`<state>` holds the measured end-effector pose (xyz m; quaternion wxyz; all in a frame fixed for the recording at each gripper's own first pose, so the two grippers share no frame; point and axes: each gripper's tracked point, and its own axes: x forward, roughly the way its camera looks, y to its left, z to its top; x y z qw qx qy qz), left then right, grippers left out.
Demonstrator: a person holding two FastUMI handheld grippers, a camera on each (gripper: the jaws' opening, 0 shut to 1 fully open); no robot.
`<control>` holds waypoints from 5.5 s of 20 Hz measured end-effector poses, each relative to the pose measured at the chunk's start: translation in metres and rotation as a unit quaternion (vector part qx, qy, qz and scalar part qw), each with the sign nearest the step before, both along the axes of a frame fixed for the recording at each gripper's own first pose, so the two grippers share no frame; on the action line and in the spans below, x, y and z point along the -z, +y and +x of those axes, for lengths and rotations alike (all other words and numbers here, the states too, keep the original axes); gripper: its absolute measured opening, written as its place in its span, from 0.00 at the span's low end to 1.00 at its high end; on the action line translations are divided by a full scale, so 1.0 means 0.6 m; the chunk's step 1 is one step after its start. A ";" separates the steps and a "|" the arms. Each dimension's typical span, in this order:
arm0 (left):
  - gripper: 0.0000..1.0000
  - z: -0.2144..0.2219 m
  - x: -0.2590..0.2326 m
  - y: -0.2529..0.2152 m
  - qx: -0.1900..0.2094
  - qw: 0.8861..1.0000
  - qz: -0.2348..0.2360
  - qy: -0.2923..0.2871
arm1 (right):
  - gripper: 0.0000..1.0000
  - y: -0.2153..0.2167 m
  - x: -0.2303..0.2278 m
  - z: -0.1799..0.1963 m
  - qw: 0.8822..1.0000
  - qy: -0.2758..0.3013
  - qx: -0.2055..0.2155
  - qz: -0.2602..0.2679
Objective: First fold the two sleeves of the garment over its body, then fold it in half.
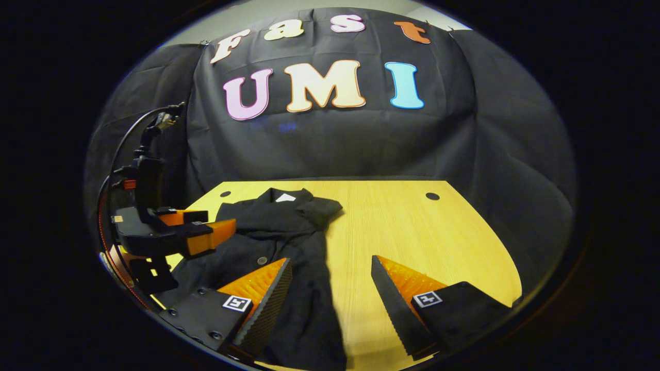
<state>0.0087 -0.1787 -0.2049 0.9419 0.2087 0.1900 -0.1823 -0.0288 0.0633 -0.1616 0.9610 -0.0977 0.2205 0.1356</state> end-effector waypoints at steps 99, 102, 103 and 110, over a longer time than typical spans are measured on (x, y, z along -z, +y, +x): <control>0.00 0.008 -0.204 0.152 0.009 0.992 -0.115 -0.049 | 0.09 0.139 -0.087 0.035 0.998 -0.066 -0.003 -0.006; 0.00 0.053 -0.223 0.130 0.007 0.991 -0.114 -0.070 | 0.09 0.146 -0.104 0.086 0.998 -0.067 0.000 0.004; 0.00 0.069 -0.229 0.122 0.006 0.991 -0.113 -0.078 | 0.09 0.151 -0.107 0.102 0.998 -0.066 -0.001 0.008; 0.00 0.160 -0.221 0.098 -0.038 0.989 -0.103 -0.095 | 0.09 0.165 -0.124 0.229 0.998 -0.050 -0.016 0.017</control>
